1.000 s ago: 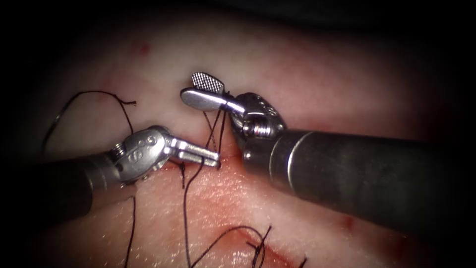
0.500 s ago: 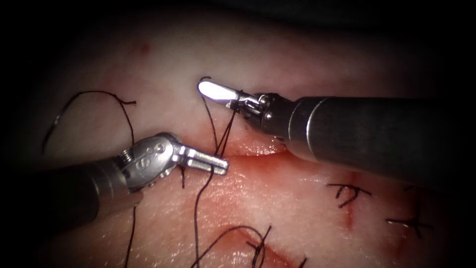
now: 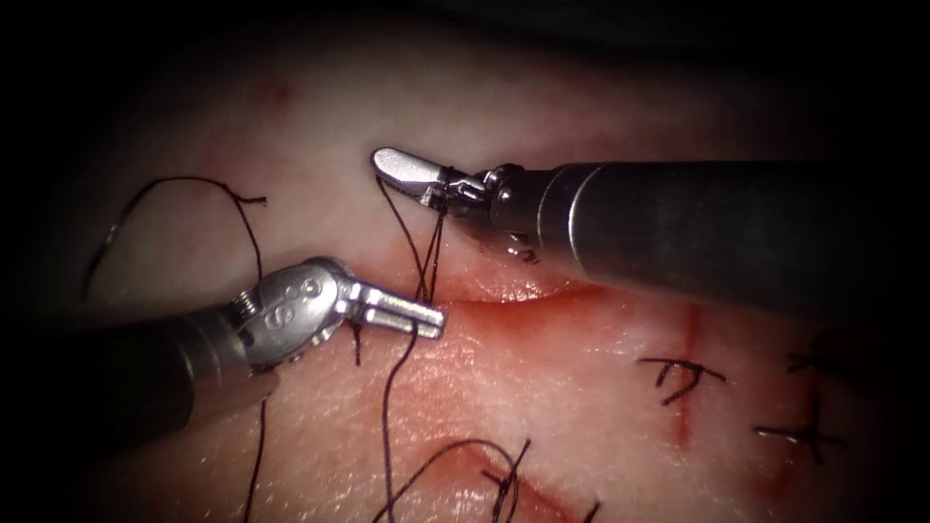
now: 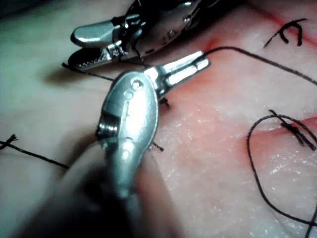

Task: Wound Closure
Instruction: Grasp the suture tail with the right needle driver.

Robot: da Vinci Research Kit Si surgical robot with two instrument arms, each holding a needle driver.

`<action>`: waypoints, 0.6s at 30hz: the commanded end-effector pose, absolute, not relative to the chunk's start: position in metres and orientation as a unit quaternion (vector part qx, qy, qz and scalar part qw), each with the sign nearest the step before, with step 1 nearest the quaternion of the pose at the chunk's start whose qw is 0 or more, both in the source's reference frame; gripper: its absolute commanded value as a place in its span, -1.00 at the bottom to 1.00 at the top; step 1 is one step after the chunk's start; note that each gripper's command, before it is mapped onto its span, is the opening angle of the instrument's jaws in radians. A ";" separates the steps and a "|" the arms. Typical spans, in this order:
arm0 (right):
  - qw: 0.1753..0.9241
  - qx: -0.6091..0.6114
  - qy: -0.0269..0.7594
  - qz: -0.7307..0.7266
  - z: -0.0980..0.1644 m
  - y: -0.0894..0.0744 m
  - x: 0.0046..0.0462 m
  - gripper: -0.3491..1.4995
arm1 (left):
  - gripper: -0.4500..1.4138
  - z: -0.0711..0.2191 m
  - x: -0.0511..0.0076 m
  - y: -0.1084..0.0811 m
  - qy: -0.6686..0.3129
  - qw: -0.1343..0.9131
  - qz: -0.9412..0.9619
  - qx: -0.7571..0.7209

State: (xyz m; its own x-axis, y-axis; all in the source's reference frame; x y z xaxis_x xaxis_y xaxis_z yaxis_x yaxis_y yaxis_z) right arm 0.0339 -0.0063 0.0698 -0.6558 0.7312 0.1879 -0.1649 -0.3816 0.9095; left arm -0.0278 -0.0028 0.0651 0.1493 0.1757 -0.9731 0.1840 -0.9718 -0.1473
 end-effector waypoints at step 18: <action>0.476 0.197 0.457 0.725 0.072 -0.008 0.0361 0.96 | -1.00 0.066 -0.0282 -0.003 0.119 0.008 -0.640 0.759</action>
